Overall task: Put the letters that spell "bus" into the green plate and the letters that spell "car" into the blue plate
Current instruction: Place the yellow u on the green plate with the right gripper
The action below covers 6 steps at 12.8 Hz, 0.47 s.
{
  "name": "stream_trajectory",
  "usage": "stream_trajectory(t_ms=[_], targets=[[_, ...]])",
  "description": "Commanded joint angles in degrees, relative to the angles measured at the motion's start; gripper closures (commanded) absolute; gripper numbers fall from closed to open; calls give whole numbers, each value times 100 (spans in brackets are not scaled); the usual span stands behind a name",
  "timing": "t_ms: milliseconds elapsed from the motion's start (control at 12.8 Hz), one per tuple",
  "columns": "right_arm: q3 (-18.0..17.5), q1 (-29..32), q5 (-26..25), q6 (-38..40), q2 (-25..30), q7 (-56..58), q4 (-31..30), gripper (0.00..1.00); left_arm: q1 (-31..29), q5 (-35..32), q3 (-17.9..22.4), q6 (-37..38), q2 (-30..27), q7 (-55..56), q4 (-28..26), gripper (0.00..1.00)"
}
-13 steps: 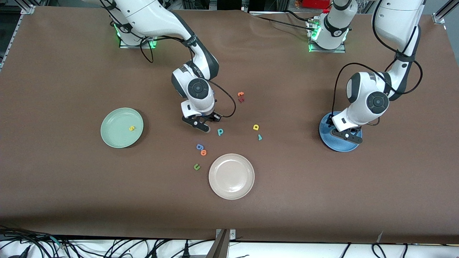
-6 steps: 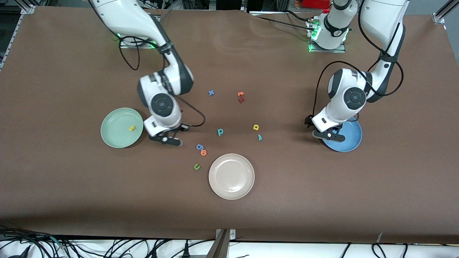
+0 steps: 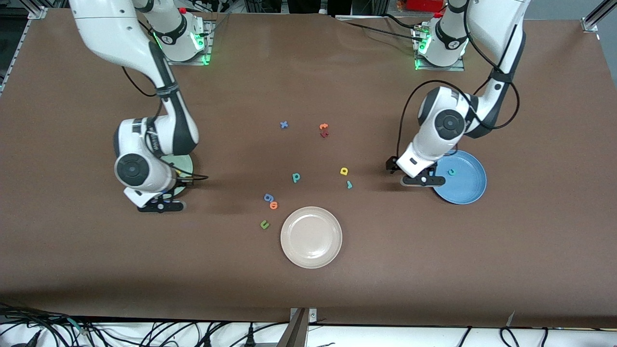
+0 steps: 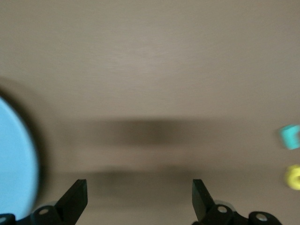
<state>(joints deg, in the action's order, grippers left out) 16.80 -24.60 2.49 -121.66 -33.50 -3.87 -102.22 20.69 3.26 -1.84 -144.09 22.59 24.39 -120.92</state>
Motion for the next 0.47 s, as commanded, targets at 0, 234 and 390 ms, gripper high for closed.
stream_trajectory(t_ms=[0,234,390], targets=[[-37,78,94,46,72,264,-210,70,232,166,-62,21,464,1090,646,2],[-45,79,103,124,159,264,-219,5,417,183,-62,12,992,2084,1218,2],[-81,18,259,388,352,167,-166,5,549,184,-62,21,1133,2682,1465,2]])
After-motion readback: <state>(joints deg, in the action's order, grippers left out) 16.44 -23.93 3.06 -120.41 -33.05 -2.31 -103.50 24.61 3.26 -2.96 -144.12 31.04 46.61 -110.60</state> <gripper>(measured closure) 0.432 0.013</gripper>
